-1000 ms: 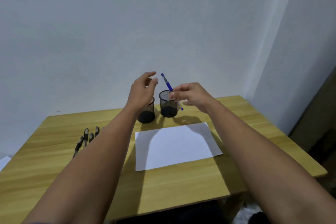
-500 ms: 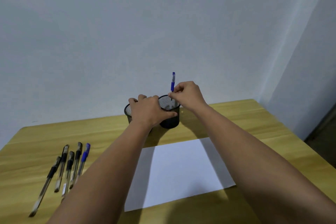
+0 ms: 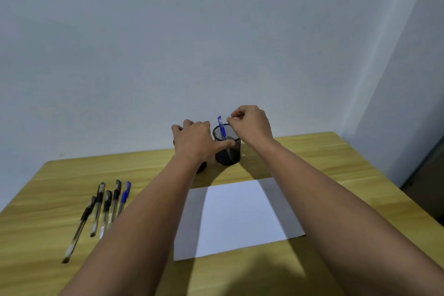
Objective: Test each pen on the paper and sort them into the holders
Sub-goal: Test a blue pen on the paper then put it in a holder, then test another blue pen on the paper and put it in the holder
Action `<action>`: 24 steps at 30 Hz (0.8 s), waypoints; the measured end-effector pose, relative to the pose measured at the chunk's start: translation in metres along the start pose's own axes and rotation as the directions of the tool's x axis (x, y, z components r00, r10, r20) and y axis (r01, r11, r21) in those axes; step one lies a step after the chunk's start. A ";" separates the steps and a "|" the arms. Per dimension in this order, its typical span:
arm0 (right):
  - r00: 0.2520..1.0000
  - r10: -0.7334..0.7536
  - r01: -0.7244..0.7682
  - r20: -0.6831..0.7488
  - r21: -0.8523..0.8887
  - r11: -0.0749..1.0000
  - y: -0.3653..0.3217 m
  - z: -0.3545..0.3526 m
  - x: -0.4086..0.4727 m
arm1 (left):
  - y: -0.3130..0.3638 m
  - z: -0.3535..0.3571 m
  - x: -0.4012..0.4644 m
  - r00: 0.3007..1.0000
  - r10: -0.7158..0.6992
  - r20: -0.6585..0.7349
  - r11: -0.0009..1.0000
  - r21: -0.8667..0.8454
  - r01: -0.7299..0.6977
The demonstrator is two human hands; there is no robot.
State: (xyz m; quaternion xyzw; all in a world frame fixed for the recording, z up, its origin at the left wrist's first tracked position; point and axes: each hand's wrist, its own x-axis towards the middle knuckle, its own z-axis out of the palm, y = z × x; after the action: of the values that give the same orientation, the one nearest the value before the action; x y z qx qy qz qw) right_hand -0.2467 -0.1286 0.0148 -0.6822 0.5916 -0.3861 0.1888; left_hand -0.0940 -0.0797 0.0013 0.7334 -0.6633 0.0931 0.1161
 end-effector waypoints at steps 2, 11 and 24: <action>0.999 -0.031 0.031 -0.014 0.034 0.999 -0.015 -0.005 -0.012 | -0.014 -0.017 -0.012 0.999 -0.024 -0.036 0.999 -0.035 0.022; 0.967 -0.133 0.115 0.215 0.094 0.989 -0.089 0.045 -0.087 | -0.138 -0.050 -0.078 0.982 -0.189 -0.015 0.976 -0.117 0.186; 0.779 -0.034 0.119 0.626 -0.095 0.988 -0.115 0.177 -0.156 | -0.227 0.022 -0.135 0.969 -0.205 0.136 0.966 -0.129 0.222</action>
State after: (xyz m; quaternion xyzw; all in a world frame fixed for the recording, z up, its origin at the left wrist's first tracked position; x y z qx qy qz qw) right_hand -0.0383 0.0111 -0.0620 -0.8055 0.4915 -0.1077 0.3132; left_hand 0.1175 0.0635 -0.0701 0.7947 -0.5912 -0.0128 0.1373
